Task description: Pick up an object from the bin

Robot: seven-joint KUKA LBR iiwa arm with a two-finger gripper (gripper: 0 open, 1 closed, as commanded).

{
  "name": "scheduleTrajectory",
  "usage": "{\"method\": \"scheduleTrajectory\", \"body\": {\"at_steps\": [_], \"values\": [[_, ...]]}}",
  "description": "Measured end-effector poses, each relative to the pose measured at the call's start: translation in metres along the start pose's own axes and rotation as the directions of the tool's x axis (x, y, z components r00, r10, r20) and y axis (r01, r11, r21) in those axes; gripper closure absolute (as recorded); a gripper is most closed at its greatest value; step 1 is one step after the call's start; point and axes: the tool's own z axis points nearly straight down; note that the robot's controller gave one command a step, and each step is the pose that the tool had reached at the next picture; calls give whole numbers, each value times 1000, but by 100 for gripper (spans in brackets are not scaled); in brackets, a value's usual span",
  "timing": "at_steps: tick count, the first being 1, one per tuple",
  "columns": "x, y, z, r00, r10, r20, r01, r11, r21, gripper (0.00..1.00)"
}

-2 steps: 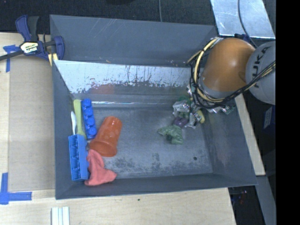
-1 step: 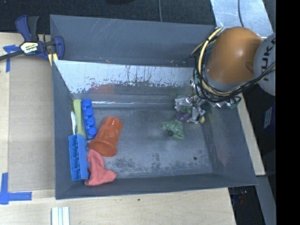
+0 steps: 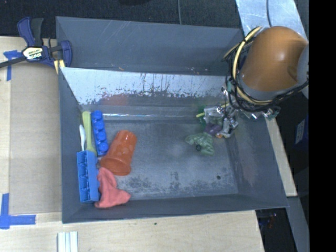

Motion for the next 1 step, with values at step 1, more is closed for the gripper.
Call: {"method": "scheduleTrajectory", "body": {"at_steps": [1], "values": [[20,-36,67,971,-241,2,241,971,-2,100]]}}
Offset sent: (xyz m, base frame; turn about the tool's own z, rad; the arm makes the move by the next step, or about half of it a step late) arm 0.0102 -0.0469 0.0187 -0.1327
